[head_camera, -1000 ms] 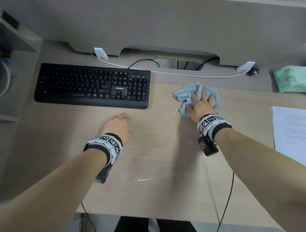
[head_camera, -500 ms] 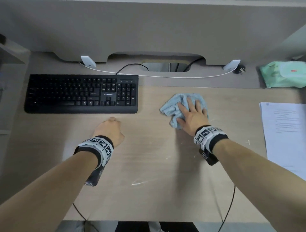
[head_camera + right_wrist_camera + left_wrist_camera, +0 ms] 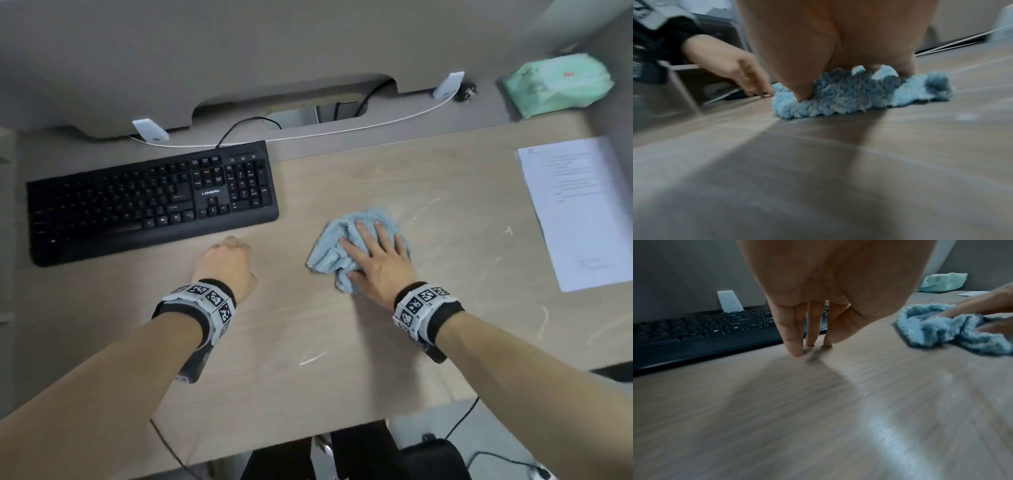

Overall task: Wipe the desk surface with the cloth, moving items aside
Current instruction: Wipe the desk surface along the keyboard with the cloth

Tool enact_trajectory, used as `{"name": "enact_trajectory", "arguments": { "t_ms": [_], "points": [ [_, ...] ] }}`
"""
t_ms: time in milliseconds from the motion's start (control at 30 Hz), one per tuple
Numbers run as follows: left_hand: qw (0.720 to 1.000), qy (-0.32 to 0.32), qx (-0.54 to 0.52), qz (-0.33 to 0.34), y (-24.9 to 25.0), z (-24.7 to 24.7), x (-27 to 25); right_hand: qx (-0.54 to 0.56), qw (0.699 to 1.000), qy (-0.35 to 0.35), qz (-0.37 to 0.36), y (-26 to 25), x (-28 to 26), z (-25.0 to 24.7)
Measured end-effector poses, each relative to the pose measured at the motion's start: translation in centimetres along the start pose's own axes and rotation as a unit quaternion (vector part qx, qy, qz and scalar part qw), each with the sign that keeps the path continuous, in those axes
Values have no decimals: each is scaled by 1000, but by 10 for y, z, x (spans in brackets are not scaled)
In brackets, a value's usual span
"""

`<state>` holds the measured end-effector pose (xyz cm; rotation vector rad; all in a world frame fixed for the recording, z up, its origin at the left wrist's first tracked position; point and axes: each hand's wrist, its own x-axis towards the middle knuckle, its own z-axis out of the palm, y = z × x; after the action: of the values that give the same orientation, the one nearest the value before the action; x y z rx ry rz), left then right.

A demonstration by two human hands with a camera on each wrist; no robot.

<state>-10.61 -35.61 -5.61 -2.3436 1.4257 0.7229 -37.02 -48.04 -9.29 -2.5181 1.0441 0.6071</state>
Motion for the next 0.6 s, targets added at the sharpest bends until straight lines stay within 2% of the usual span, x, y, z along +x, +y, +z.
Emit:
{"name": "enact_trajectory", "arguments": {
  "t_ms": [100,200,333,433,500,600],
  "points": [
    [1000,-2,5,11,-4,4,-3,51,992,21,113,14,-3,2],
    [999,-1,5,31,-9,10,-10,77,982,30,167,-24,3,4],
    [998,8,25,65,-21,18,-14,28,998,11,63,-104,-11,25],
    [997,11,8,75,-25,23,-14,-6,1000,-11,-6,-124,-36,45],
    [997,19,-23,76,-27,25,-16,4,1000,-7,-7,-107,-49,49],
    [994,54,-55,80,-27,28,-21,51,996,7,73,-65,-59,47]
  ]
}}
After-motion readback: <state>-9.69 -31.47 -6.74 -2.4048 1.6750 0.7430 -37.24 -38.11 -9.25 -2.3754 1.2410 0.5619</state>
